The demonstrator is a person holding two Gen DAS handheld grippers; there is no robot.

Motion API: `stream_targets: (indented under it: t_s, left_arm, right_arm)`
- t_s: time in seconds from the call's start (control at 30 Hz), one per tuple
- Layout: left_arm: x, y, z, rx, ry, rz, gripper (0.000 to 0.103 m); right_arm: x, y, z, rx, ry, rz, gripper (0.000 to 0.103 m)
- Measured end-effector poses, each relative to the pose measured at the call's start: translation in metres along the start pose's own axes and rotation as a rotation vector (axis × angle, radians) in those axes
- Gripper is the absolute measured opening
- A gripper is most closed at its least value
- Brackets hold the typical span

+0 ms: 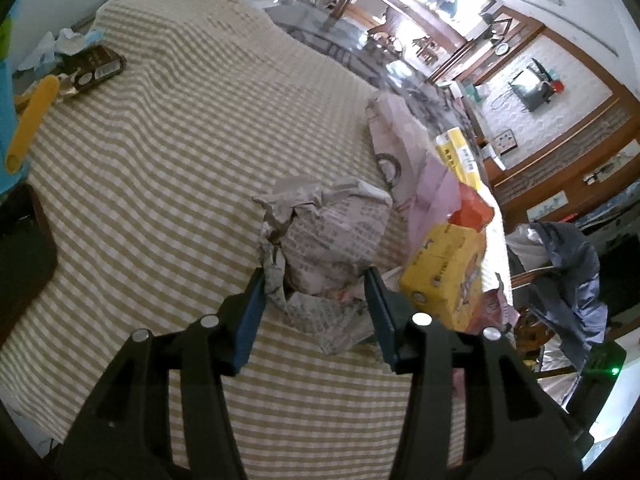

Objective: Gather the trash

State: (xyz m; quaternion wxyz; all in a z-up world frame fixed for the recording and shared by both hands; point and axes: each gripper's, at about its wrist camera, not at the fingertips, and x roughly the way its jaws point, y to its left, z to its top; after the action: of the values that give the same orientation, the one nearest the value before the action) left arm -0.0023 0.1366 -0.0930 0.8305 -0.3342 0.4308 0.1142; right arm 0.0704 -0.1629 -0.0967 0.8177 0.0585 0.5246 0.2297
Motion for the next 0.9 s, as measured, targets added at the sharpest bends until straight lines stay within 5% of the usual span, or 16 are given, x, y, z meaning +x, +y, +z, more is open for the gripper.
stream_targets:
  t_s: [0.47,0.77,0.9]
  left_arm:
    - [0.022,-0.005,-0.003,0.007,0.039,0.069,0.077]
    - [0.023,-0.004,0.002,-0.021,-0.013,0.111,0.079]
    - [0.031,-0.007,0.002,-0.015,0.027,0.095,0.079]
  right_arm:
    - [0.002,-0.022,0.008,0.145,-0.038,0.07,0.078]
    - [0.011,-0.014,0.009,0.141,-0.026,0.083,0.081]
    - [0.015,-0.011,0.008,0.125,-0.023,0.086,0.081]
